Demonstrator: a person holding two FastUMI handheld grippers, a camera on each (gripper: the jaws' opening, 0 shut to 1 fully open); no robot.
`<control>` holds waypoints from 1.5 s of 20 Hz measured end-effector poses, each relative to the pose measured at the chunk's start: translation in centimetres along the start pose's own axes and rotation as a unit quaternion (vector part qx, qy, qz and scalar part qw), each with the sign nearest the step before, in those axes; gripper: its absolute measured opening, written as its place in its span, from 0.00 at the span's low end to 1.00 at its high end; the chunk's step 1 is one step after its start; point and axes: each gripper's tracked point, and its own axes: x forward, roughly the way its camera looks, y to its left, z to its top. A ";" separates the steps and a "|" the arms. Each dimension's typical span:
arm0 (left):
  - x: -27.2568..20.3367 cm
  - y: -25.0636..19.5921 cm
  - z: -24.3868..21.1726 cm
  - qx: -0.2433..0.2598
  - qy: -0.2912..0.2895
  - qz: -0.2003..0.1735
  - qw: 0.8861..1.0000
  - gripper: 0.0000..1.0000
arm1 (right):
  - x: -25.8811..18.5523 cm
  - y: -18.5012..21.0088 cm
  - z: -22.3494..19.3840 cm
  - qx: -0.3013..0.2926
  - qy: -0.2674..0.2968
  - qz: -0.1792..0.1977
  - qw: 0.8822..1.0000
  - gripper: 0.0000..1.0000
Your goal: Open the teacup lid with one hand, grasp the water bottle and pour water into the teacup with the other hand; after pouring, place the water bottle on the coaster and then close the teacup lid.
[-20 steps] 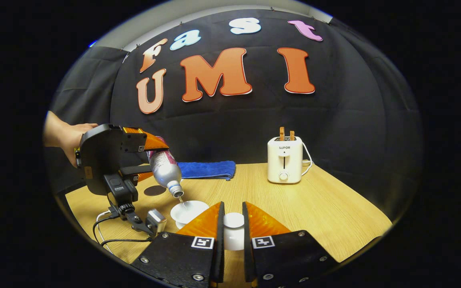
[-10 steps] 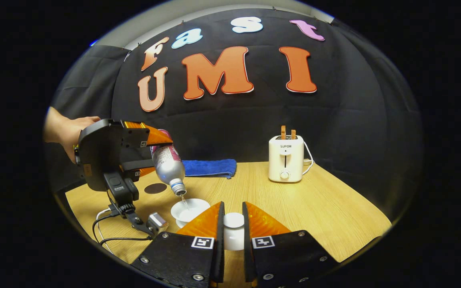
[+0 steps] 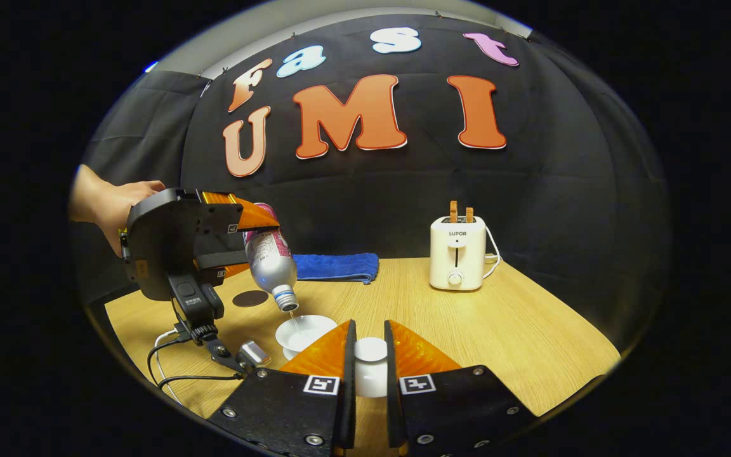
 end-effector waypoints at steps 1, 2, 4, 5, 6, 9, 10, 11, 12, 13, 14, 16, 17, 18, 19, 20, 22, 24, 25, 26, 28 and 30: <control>0.1 0.0 -0.1 0.000 0.002 0.000 1.000 0.85 | 0.0 0.1 0.0 0.000 0.000 0.001 1.000 0.20; 0.1 0.0 -0.1 0.000 0.001 0.001 1.000 0.85 | -0.1 0.1 0.0 -0.001 0.001 0.002 1.000 0.20; 0.1 0.1 -0.1 0.000 0.002 0.001 1.000 0.85 | -0.1 0.2 -0.1 -0.002 0.001 0.003 1.000 0.20; 0.1 0.1 -0.1 -0.002 0.003 0.001 1.000 0.85 | 0.0 0.3 -0.1 -0.002 0.001 0.004 1.000 0.20; 0.1 0.1 -0.2 -0.004 0.003 0.003 1.000 0.86 | 0.0 0.3 -0.1 -0.002 0.001 0.003 1.000 0.20; 0.0 0.2 -0.2 -0.002 0.004 0.007 1.000 0.84 | 0.2 0.4 -0.1 -0.002 0.002 0.005 1.000 0.20; 0.0 0.2 -0.1 -0.003 0.004 0.007 1.000 0.86 | 0.2 0.5 -0.2 -0.002 0.002 0.004 1.000 0.20; 0.1 0.1 -0.2 -0.007 0.005 0.008 1.000 0.85 | 0.1 0.4 -0.2 -0.002 0.003 0.003 1.000 0.20; 0.1 0.1 -0.2 -0.011 0.004 0.010 1.000 0.86 | 0.2 0.5 -0.2 -0.002 0.003 0.004 1.000 0.20; 0.1 0.0 -0.2 -0.016 0.004 0.012 1.000 0.86 | 0.3 0.4 -0.1 -0.001 0.004 0.003 1.000 0.20; 0.1 -0.1 -0.1 -0.021 0.002 0.014 1.000 0.85 | 0.3 0.4 -0.2 -0.001 0.004 0.003 1.000 0.20; 0.3 -0.4 -0.2 -0.038 0.001 0.018 0.999 0.85 | 0.4 0.4 -0.1 0.002 0.002 0.002 1.000 0.20; 0.3 -0.4 -0.3 -0.050 0.001 0.023 0.998 0.85 | 0.4 0.4 -0.1 0.006 0.001 0.003 1.000 0.20; 0.2 -0.2 -0.5 -0.065 -0.001 0.027 0.998 0.85 | 0.5 0.4 0.0 0.010 0.000 0.006 1.000 0.20; 0.0 0.3 -1.0 -0.081 -0.003 0.035 0.996 0.84 | 0.6 0.6 0.0 0.014 0.000 0.009 1.000 0.20; -0.2 0.5 -1.1 -0.100 -0.005 0.042 0.994 0.84 | 0.8 0.7 0.1 0.016 -0.001 0.010 1.000 0.20; -0.5 0.2 -1.5 -0.145 -0.003 0.056 0.988 0.84 | 1.3 0.9 0.4 0.014 -0.004 0.012 1.000 0.20; -0.9 0.5 -2.4 -0.188 0.003 0.076 0.979 0.84 | 1.7 1.2 0.8 0.012 -0.006 0.013 1.000 0.20; -1.2 1.1 -3.0 -0.208 0.005 0.093 0.974 0.84 | 1.9 1.5 1.2 0.010 -0.008 0.015 1.000 0.20; -1.4 1.6 -3.3 -0.229 0.007 0.109 0.967 0.84 | 2.2 1.8 1.5 0.007 -0.009 0.016 1.000 0.20; -2.0 2.2 -4.6 -0.281 0.013 0.139 0.949 0.84 | 2.8 2.4 1.8 0.001 -0.011 0.018 1.000 0.20; -3.0 3.4 -6.2 -0.329 0.019 0.177 0.927 0.84 | 3.3 3.0 2.0 -0.003 -0.010 0.019 1.000 0.20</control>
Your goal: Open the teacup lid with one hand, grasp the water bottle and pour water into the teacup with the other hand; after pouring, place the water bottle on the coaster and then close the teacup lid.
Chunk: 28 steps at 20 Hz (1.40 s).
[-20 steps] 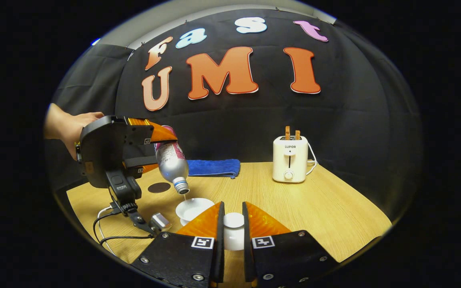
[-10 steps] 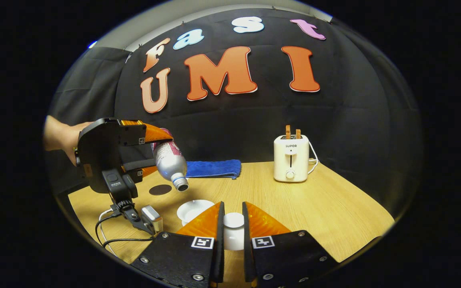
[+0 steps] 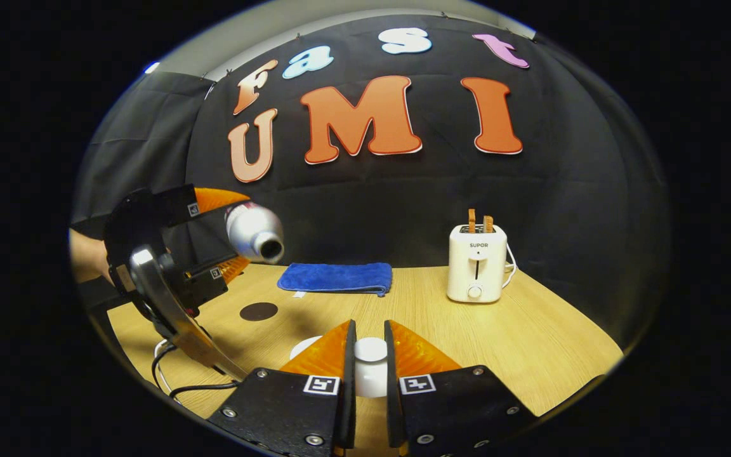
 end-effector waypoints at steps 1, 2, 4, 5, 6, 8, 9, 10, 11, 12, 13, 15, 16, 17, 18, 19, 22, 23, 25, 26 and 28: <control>0.0 1.3 -0.3 -0.019 0.002 0.028 0.999 0.84 | 0.2 0.2 0.1 -0.004 0.002 -0.001 1.000 0.20; -0.2 2.8 -0.7 -0.037 0.002 0.056 0.998 0.83 | 0.4 0.5 0.2 -0.008 0.002 0.000 1.000 0.20; -0.8 4.5 -1.6 -0.092 0.003 0.099 0.991 0.83 | 0.7 1.2 0.5 -0.010 -0.001 0.005 1.000 0.20; -1.1 5.2 -2.5 -0.126 0.011 0.119 0.985 0.83 | 0.9 1.5 0.7 -0.011 -0.002 0.006 1.000 0.20; -1.1 5.7 -3.4 -0.161 0.021 0.133 0.978 0.83 | 1.2 1.8 0.7 -0.012 -0.001 0.008 1.000 0.20; -1.2 6.4 -6.0 -0.231 0.047 0.154 0.960 0.83 | 1.6 2.3 0.6 -0.015 0.001 0.010 1.000 0.20; -1.4 6.7 -7.2 -0.269 0.060 0.160 0.948 0.82 | 1.8 2.5 0.7 -0.016 0.003 0.011 1.000 0.20; -1.3 6.4 -8.5 -0.307 0.077 0.163 0.934 0.83 | 2.0 2.8 0.6 -0.017 0.003 0.012 1.000 0.20; -1.1 5.7 -9.4 -0.341 0.095 0.162 0.921 0.83 | 2.2 3.0 0.6 -0.019 0.004 0.014 1.000 0.20; -0.9 5.0 -10.4 -0.371 0.113 0.157 0.908 0.83 | 2.5 3.3 0.6 -0.021 0.004 0.016 1.000 0.20; -1.1 4.1 -11.4 -0.400 0.127 0.151 0.895 0.83 | 2.8 3.5 0.6 -0.022 0.004 0.017 1.000 0.20; -1.2 3.2 -12.2 -0.443 0.150 0.139 0.873 0.83 | 3.4 3.8 -0.1 -0.024 0.011 0.020 0.999 0.20; -1.2 2.4 -12.4 -0.461 0.160 0.132 0.863 0.83 | 3.7 4.0 -0.4 -0.028 0.014 0.021 0.999 0.20; -1.3 1.6 -12.8 -0.475 0.172 0.125 0.854 0.83 | 4.1 4.0 -0.9 -0.033 0.021 0.018 0.999 0.20; -1.5 0.6 -13.6 -0.482 0.186 0.119 0.848 0.83 | 4.7 4.0 -1.5 -0.040 0.027 0.012 0.999 0.20; -1.7 -0.8 -14.1 -0.492 0.193 0.109 0.842 0.83 | 5.0 4.1 -2.0 -0.045 0.032 0.011 0.998 0.20; -2.4 -2.3 -14.3 -0.514 0.209 0.093 0.826 0.84 | 5.6 4.9 -2.6 -0.047 0.033 0.017 0.998 0.20; -2.4 -2.7 -14.2 -0.521 0.212 0.086 0.822 0.83 | 5.8 5.2 -3.0 -0.046 0.038 0.021 0.998 0.20; -2.5 -3.2 -14.1 -0.530 0.216 0.080 0.816 0.83 | 6.2 5.4 -4.0 -0.050 0.045 0.019 0.998 0.20; -2.5 -3.4 -14.1 -0.535 0.219 0.078 0.812 0.82 | 6.3 5.3 -4.4 -0.051 0.048 0.015 0.997 0.20; -2.6 -3.7 -14.2 -0.547 0.223 0.072 0.804 0.83 | 6.5 5.4 -5.3 -0.047 0.058 0.015 0.997 0.20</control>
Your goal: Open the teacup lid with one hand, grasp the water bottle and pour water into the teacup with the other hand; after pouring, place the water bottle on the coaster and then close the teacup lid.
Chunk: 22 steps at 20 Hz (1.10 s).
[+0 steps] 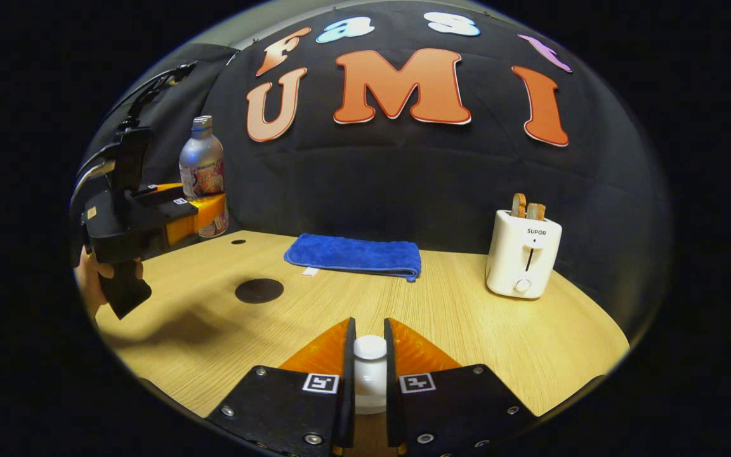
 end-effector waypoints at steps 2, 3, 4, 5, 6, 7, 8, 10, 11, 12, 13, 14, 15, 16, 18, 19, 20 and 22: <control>0.1 -0.1 -0.6 -0.015 0.010 -0.005 1.000 0.83 | -0.1 0.3 -0.1 0.005 -0.002 0.004 1.000 0.20; 0.3 -0.2 -0.9 -0.023 0.018 -0.010 1.000 0.82 | 0.0 0.3 -0.2 0.006 -0.002 0.004 1.000 0.20; 0.3 -0.2 -1.2 -0.033 0.025 -0.013 0.999 0.82 | 0.0 0.2 -0.4 0.005 -0.001 0.004 1.000 0.20; 0.4 -0.5 -1.7 -0.046 0.036 -0.021 0.998 0.82 | 0.0 0.2 -0.3 0.006 -0.003 0.004 1.000 0.20; 0.6 -0.7 -2.2 -0.060 0.046 -0.024 0.997 0.83 | -0.1 0.2 -0.4 0.006 -0.003 0.003 1.000 0.20; 1.1 -0.9 -2.6 -0.073 0.055 -0.030 0.995 0.83 | 0.0 0.1 -0.3 0.006 -0.002 0.002 1.000 0.23; 1.3 -1.0 -2.9 -0.084 0.063 -0.034 0.994 0.83 | 0.1 0.2 -0.4 0.005 -0.002 0.000 1.000 0.25; 1.6 -1.5 -3.8 -0.102 0.080 -0.045 0.991 0.82 | 0.0 -0.2 -0.2 -0.005 -0.006 -0.011 1.000 0.31; 1.9 -1.9 -4.3 -0.111 0.088 -0.054 0.988 0.82 | -0.2 -0.2 0.0 -0.007 -0.011 -0.013 1.000 0.39; 2.1 -2.7 -4.9 -0.119 0.097 -0.067 0.986 0.82 | -0.5 -0.2 0.4 -0.005 -0.016 -0.012 1.000 0.40; 2.4 -3.3 -5.5 -0.126 0.104 -0.075 0.984 0.83 | -0.7 -0.2 0.8 0.001 -0.023 -0.008 1.000 0.51; 2.8 -3.5 -6.4 -0.126 0.113 -0.079 0.982 0.83 | -0.9 -0.1 1.2 0.006 -0.031 -0.005 0.999 0.53; 3.2 -3.7 -7.2 -0.126 0.120 -0.080 0.982 0.83 | -1.1 -0.3 1.5 0.010 -0.039 -0.003 0.999 0.59; 3.4 -3.8 -7.6 -0.130 0.125 -0.083 0.980 0.84 | -1.3 -0.4 1.7 0.012 -0.044 -0.002 0.999 0.60; 3.8 -4.1 -8.3 -0.141 0.131 -0.088 0.977 0.82 | -1.7 -0.9 2.2 0.019 -0.051 -0.003 0.999 0.64; 4.0 -4.4 -8.7 -0.148 0.135 -0.095 0.975 0.83 | -1.9 -1.1 2.3 0.021 -0.054 -0.003 0.998 0.66; 4.3 -4.8 -9.1 -0.156 0.138 -0.102 0.973 0.82 | -2.2 -1.3 2.4 0.022 -0.056 -0.002 0.998 0.67; 4.9 -4.9 -10.4 -0.165 0.152 -0.104 0.969 0.84 | -2.1 -2.1 1.8 0.025 -0.048 -0.008 0.999 0.67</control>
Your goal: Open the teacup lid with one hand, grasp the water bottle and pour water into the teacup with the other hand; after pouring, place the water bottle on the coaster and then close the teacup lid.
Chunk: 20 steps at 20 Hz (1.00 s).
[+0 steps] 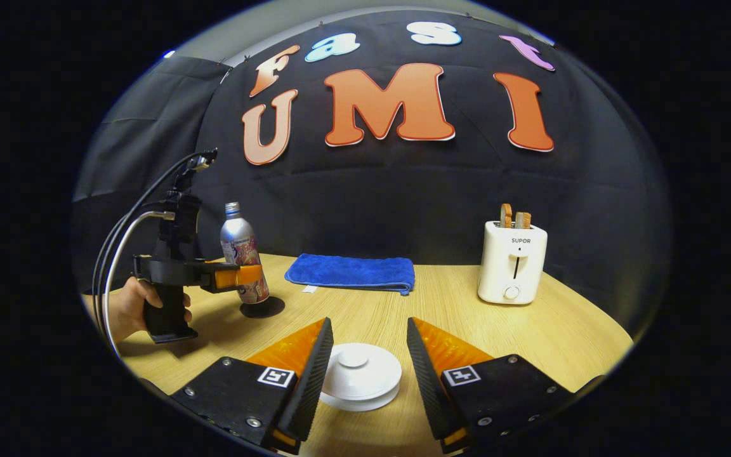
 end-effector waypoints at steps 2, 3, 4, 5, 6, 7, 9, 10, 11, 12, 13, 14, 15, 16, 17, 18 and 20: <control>0.0 -0.3 -0.9 -0.020 0.021 -0.010 1.000 0.83 | -0.2 -1.0 -0.2 0.005 0.005 -0.009 1.000 0.71; 0.1 -0.1 -1.4 -0.024 0.030 -0.009 0.999 0.83 | -0.2 -1.3 -0.4 0.010 0.009 -0.011 1.000 0.71; 0.1 -0.1 -1.4 -0.023 0.030 -0.009 0.999 0.83 | -0.1 -1.6 -0.6 0.015 0.012 -0.013 1.000 0.71; 0.4 -0.3 -1.5 -0.020 0.029 -0.010 0.999 0.84 | -0.1 -1.9 -0.7 0.018 0.013 -0.017 1.000 0.72; 0.4 -0.4 -1.7 -0.013 0.034 -0.013 0.999 0.84 | 0.0 -2.2 -0.7 0.020 0.014 -0.021 0.999 0.72; 0.4 -0.3 -1.7 -0.011 0.035 -0.016 0.999 0.86 | 0.0 -2.4 -0.6 0.020 0.013 -0.025 0.999 0.71; 0.6 -0.5 -1.6 -0.007 0.036 -0.021 0.999 0.87 | 0.0 -2.7 -0.6 0.022 0.011 -0.027 0.999 0.71; 0.8 -0.3 -1.6 -0.003 0.037 -0.019 0.999 0.89 | -0.1 -2.6 -0.5 0.024 0.010 -0.025 0.999 0.71; 0.8 -0.4 -1.5 -0.001 0.037 -0.020 0.999 0.90 | -0.1 -2.4 -0.4 0.025 0.009 -0.025 0.999 0.71; 0.7 -0.4 -1.5 0.000 0.038 -0.020 0.999 0.90 | -0.2 -2.5 -0.3 0.025 0.007 -0.024 0.999 0.71; 0.5 -0.4 -1.5 0.001 0.040 -0.020 0.999 0.91 | -0.3 -2.4 -0.1 0.025 0.005 -0.023 0.999 0.71; 0.4 -0.5 -1.5 0.000 0.040 -0.024 0.999 0.91 | -0.5 -2.3 0.1 0.026 0.002 -0.022 0.999 0.71; 0.1 -0.5 -1.3 0.000 0.039 -0.024 0.999 0.94 | -0.6 -2.2 0.4 0.026 -0.001 -0.020 0.999 0.71; 0.0 -0.5 -1.2 0.000 0.038 -0.027 0.999 0.95 | -0.8 -2.0 0.6 0.028 -0.005 -0.018 0.999 0.71; -0.3 -0.6 -1.2 0.001 0.038 -0.027 0.999 0.94 | -1.1 -1.8 0.9 0.029 -0.009 -0.018 0.999 0.71; -0.6 -0.6 -1.1 -0.001 0.037 -0.028 0.999 0.95 | -1.4 -1.8 1.2 0.029 -0.012 -0.018 0.999 0.71; -1.9 -1.1 -1.0 -0.009 0.037 -0.036 0.999 0.97 | -1.9 -1.7 1.8 0.027 -0.019 -0.019 0.999 0.71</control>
